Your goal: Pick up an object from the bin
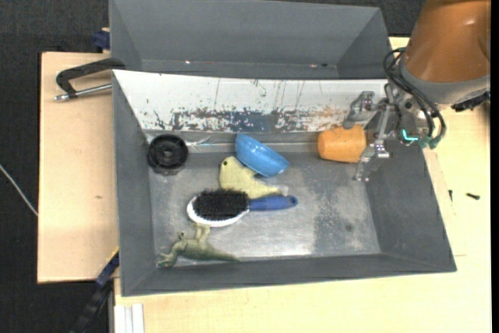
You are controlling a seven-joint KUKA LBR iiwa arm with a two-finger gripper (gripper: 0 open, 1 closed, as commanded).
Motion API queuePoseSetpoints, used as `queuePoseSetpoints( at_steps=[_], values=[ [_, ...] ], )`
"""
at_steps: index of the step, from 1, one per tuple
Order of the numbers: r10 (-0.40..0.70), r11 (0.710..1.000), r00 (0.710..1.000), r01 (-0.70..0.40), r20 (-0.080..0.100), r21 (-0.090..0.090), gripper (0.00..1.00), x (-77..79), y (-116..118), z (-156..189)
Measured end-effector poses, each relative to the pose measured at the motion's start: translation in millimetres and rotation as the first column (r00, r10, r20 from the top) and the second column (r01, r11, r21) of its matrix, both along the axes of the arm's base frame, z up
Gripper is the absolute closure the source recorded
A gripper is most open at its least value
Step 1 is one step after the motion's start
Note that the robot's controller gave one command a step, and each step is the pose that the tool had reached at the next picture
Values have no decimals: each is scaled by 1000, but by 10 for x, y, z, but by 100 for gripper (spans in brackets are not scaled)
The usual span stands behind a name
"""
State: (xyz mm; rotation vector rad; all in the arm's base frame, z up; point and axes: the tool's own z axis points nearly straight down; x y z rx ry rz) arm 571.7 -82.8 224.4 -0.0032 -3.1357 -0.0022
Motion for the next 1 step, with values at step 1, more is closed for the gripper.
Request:
queuePoseSetpoints(
  at_steps=[1],
  values=[
    [-47, 999, 999, 47, 1, 3, 0, 278, 545, -645]
  ],
)
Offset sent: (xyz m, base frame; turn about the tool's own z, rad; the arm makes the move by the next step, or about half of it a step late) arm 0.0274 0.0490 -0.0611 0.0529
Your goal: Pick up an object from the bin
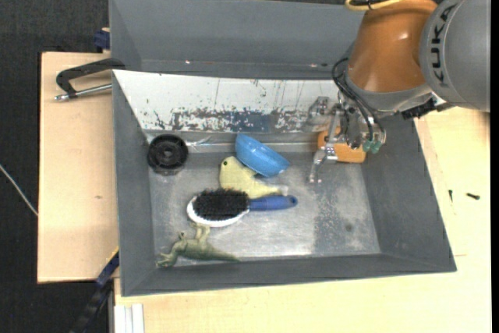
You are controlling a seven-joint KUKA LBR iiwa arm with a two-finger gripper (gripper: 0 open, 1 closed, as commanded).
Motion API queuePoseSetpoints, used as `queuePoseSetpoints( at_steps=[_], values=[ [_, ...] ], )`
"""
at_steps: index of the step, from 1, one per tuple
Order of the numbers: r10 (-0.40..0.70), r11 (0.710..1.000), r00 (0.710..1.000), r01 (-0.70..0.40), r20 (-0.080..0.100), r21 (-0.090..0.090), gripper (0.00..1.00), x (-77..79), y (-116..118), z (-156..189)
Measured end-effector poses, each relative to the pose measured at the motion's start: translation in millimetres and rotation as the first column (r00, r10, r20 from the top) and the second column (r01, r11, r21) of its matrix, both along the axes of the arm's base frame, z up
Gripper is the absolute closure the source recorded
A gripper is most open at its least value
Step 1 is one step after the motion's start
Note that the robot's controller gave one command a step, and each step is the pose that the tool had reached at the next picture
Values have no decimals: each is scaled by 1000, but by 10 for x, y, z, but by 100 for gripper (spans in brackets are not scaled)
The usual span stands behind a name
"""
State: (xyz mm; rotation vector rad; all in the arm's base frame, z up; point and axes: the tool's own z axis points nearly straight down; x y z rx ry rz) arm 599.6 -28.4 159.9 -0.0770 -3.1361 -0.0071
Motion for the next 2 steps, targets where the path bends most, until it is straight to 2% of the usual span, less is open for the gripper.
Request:
queuePoseSetpoints(
  at_steps=[1, 2],
  values=[
    [117, 993, 993, -117, 10, -8, 0, -274, 723, -881],
    [113, 994, 993, -112, 26, -8, 100, -230, 712, -830]
  ],
)
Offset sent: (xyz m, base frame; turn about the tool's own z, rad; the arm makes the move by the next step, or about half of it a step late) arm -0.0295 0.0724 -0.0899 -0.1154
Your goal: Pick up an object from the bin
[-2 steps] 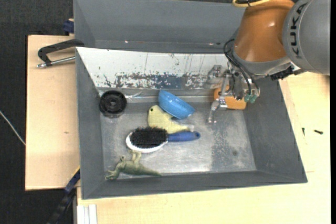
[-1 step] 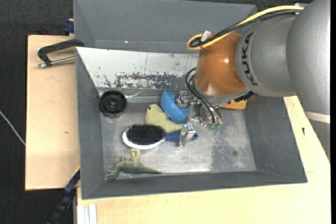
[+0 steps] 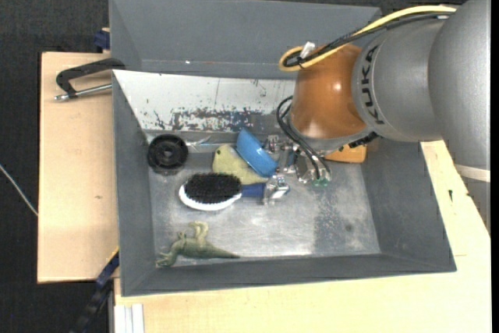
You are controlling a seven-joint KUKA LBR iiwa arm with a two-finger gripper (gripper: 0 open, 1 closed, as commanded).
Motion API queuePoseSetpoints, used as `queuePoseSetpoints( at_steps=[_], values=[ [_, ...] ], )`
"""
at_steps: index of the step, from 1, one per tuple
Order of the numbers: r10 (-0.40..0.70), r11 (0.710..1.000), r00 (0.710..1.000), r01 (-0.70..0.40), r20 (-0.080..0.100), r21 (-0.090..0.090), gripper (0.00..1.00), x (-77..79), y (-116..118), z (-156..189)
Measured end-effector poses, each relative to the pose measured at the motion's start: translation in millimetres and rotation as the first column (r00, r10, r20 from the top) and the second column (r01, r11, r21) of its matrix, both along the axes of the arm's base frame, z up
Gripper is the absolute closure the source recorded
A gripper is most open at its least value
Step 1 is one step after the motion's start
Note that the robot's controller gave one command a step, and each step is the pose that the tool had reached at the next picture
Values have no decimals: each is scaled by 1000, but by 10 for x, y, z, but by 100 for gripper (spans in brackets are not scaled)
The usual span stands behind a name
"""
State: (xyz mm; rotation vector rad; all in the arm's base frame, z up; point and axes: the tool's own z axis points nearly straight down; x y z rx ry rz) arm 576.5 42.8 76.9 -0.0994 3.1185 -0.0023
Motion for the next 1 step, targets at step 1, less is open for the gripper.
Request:
queuePoseSetpoints(
  at_steps=[1],
  values=[
    [131, 991, 991, -131, -5, 1, 100, 64, 149, 1623]
  ],
)
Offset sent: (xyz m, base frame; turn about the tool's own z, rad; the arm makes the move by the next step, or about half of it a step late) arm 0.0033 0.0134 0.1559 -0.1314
